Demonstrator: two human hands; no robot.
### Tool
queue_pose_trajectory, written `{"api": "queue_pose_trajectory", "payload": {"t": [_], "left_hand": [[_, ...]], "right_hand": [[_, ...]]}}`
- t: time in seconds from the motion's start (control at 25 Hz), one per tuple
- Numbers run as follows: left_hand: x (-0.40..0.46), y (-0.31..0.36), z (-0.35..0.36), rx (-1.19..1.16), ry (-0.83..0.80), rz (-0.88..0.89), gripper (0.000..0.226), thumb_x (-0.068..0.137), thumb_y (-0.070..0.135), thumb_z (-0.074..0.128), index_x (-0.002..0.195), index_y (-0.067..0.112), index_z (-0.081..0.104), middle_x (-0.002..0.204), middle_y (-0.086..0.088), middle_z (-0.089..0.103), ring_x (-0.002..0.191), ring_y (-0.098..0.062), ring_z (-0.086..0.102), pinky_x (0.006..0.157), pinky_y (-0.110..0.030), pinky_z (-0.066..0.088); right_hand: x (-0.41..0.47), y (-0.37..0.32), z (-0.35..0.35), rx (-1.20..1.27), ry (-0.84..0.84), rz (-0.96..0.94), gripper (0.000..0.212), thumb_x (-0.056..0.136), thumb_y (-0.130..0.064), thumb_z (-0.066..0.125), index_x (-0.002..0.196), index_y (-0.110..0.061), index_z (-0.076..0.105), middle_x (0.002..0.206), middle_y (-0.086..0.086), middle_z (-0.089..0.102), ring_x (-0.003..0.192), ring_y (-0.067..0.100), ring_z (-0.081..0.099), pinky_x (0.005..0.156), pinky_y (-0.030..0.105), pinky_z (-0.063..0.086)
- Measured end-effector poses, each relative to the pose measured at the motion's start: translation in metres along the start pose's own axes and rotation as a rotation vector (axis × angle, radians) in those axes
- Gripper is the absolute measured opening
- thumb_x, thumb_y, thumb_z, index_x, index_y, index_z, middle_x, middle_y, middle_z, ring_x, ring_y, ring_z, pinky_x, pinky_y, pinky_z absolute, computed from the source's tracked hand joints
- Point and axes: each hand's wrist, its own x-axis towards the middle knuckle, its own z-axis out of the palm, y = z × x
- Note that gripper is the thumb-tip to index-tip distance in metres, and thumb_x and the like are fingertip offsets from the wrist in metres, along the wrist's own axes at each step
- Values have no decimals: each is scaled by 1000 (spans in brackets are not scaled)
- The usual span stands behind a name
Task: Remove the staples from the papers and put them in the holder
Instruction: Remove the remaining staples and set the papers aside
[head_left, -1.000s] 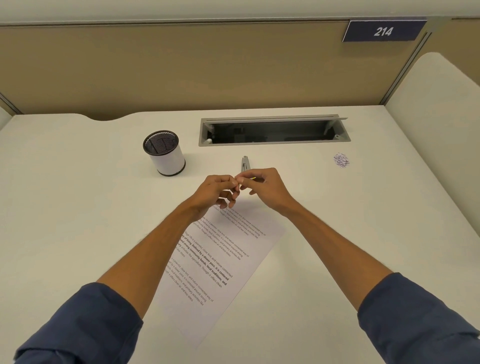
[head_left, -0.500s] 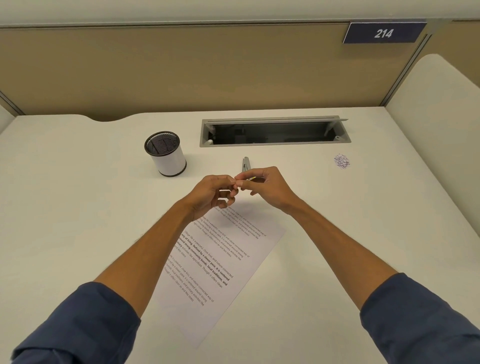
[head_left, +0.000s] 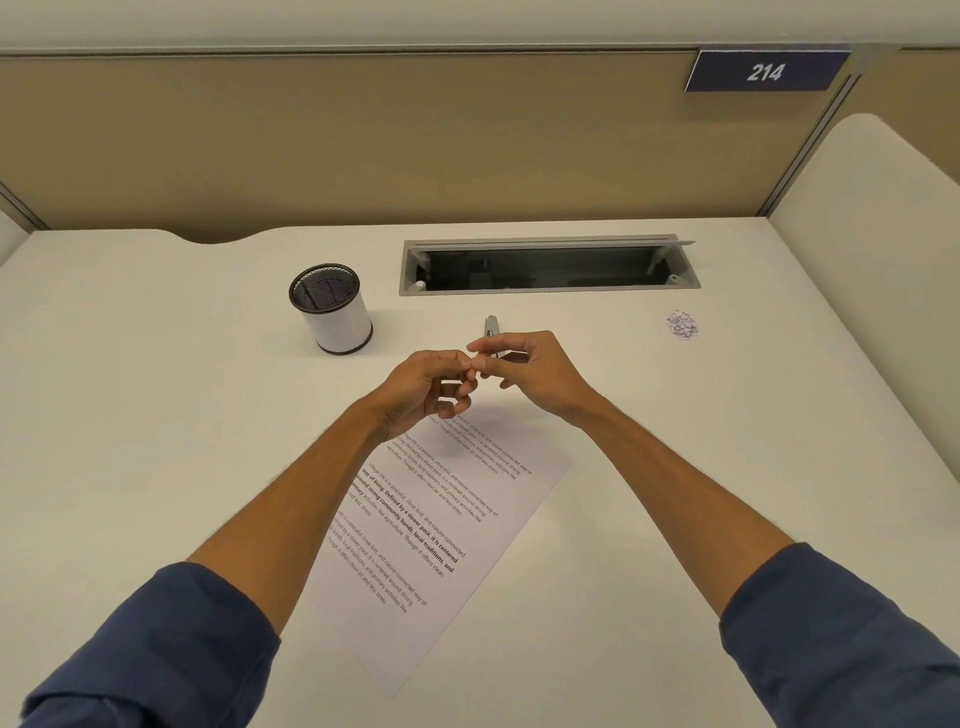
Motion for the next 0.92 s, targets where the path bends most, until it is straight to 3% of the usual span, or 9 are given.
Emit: {"api": "queue_pose_trajectory", "payload": {"t": [0.28, 0.44, 0.52, 0.64, 0.72, 0.84, 0.92], "left_hand": [[2, -3, -4, -58, -39, -13, 19, 100, 13, 43, 94, 2, 57, 68, -3, 51, 57, -15, 50, 49, -22, 40], [3, 0, -1, -98, -24, -34, 23, 99, 16, 42, 83, 9, 57, 68, -4, 51, 57, -15, 49, 50, -23, 41], [5, -3, 0, -30, 66, -19, 25, 98, 17, 45, 80, 9, 59, 69, -5, 54, 58, -18, 53, 51, -24, 41], [10, -24, -2, 396, 352, 149, 19, 93, 22, 53, 78, 14, 63, 74, 0, 65, 64, -18, 62, 58, -29, 45], [7, -46, -6, 751, 489, 258, 11, 91, 29, 57, 90, 20, 64, 93, 7, 67, 82, -15, 64, 69, -32, 47], [7, -81, -17, 1120, 479, 350, 36, 91, 38, 53, 119, 16, 61, 130, 1, 58, 117, -20, 54, 91, -39, 44], [8, -97, -22, 1230, 443, 368, 53, 90, 50, 45, 127, 15, 57, 139, -5, 53, 130, -25, 46, 101, -46, 41]], "right_hand": [[0, 3, 2, -17, 46, -6, 15, 87, -22, 69, 96, -12, 75, 82, -2, 72, 71, 4, 65, 63, 16, 53], [0, 6, 2, -26, 80, -11, 13, 86, -21, 70, 93, -11, 75, 78, -3, 71, 69, 5, 65, 63, 19, 53], [-1, 9, 2, -59, 133, -15, 11, 86, -22, 71, 90, -13, 75, 78, -3, 71, 67, 5, 64, 63, 18, 52], [-3, 20, -8, -146, 222, 8, 10, 86, -24, 70, 87, -15, 74, 82, -6, 71, 68, 5, 64, 67, 14, 49], [-5, 31, -21, -206, 273, 29, 10, 86, -25, 69, 88, -16, 72, 84, -10, 69, 74, 4, 64, 69, 11, 46], [-9, 49, -46, -208, 415, 73, 7, 87, -25, 68, 87, -18, 72, 86, -14, 69, 78, 5, 64, 71, 11, 46], [-10, 61, -66, -215, 521, 113, 8, 88, -24, 68, 88, -18, 73, 89, -10, 70, 80, 6, 64, 72, 10, 45]]}}
